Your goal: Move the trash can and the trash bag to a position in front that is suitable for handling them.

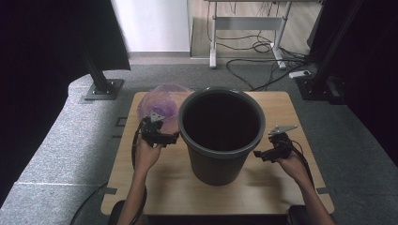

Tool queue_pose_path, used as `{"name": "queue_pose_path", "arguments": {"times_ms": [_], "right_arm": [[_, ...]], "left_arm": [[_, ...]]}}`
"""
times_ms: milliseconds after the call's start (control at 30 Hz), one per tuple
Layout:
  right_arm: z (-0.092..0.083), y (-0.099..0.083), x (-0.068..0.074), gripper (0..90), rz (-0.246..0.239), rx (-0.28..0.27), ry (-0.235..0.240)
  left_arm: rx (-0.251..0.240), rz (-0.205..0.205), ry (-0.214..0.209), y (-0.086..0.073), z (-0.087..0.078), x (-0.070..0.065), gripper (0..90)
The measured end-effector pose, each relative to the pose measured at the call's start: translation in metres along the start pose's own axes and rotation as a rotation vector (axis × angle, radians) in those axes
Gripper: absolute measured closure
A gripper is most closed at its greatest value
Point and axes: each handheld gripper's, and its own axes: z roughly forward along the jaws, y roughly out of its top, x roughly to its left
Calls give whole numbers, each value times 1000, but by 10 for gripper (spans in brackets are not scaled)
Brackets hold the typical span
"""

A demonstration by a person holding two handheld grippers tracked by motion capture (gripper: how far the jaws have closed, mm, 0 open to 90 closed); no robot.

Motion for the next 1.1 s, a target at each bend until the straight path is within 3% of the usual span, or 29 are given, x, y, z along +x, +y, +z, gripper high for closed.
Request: {"name": "queue_pose_path", "arguments": {"times_ms": [100,300,367,600,700,833,867,967,1100], "right_arm": [[10,-17,-8,0,11,42,-40],[27,-48,-17,0,62,99,-91],[28,-57,-17,0,73,37,-128],[28,-64,-19,0,91,-22,-157],[28,-64,-19,0,90,-22,-158],[28,-64,-18,0,94,-22,-162],[28,-64,-18,0,94,-22,-163],[28,-64,-18,0,96,-22,-163],[28,-64,-18,0,97,-22,-164]], "left_arm": [[19,-4,40,3,3,12,0],[29,-5,64,15,6,28,0],[25,-17,79,26,7,38,0],[27,-58,128,42,19,63,0],[39,-77,152,44,30,72,0],[66,-92,187,42,42,83,0],[83,-113,203,38,49,92,0],[94,-137,204,31,57,99,0],[151,-159,207,2,80,106,0]]}}
